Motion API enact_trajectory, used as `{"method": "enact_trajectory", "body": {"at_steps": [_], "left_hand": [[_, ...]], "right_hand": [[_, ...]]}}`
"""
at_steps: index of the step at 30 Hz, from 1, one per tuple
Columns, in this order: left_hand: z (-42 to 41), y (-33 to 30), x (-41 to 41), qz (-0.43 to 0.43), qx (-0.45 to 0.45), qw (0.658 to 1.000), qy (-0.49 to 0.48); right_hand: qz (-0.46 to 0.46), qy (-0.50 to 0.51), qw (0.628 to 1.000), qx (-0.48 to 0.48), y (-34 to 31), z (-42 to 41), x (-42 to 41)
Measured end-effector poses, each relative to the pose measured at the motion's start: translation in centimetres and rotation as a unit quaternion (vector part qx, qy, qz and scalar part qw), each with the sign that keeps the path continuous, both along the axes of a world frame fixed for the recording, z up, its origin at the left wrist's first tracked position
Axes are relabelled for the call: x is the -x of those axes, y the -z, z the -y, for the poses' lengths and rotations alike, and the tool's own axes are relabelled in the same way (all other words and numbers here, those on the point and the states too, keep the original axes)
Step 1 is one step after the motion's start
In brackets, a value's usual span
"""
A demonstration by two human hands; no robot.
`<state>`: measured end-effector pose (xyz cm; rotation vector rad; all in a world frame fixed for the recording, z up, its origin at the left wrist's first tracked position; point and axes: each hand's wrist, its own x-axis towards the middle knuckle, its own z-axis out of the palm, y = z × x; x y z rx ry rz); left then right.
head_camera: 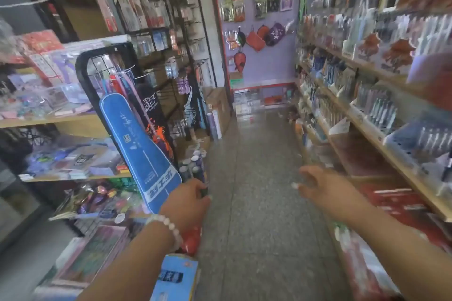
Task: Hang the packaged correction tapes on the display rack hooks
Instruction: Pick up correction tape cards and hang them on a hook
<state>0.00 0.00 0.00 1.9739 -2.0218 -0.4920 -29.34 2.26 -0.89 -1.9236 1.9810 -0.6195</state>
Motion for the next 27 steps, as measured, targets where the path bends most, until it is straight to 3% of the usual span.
{"method": "enact_trajectory", "body": {"at_steps": [8, 11, 18, 23, 27], "left_hand": [[7.4, 3.4, -3.0, -0.016, -0.033, 0.998, -0.052], [11.0, 4.2, -4.6, 0.025, -0.031, 0.998, -0.042], [23.0, 3.1, -9.5, 0.134, -0.006, 0.990, -0.037], [30.5, 3.7, -10.5, 0.120, -0.005, 0.992, -0.031], [36.2, 4.8, -10.6, 0.119, -0.017, 0.992, -0.046]], "right_hand": [[-0.004, -0.022, 0.998, -0.067, 2.5, 9.0, -4.4], [0.042, -0.025, 0.997, -0.066, 2.1, 13.2, -6.3], [0.011, -0.030, 0.995, -0.094, 0.5, 27.0, -12.2], [0.074, -0.021, 0.991, -0.108, 0.4, 35.3, -13.6], [0.071, -0.032, 0.994, -0.080, 1.5, 42.0, -13.6]]}}
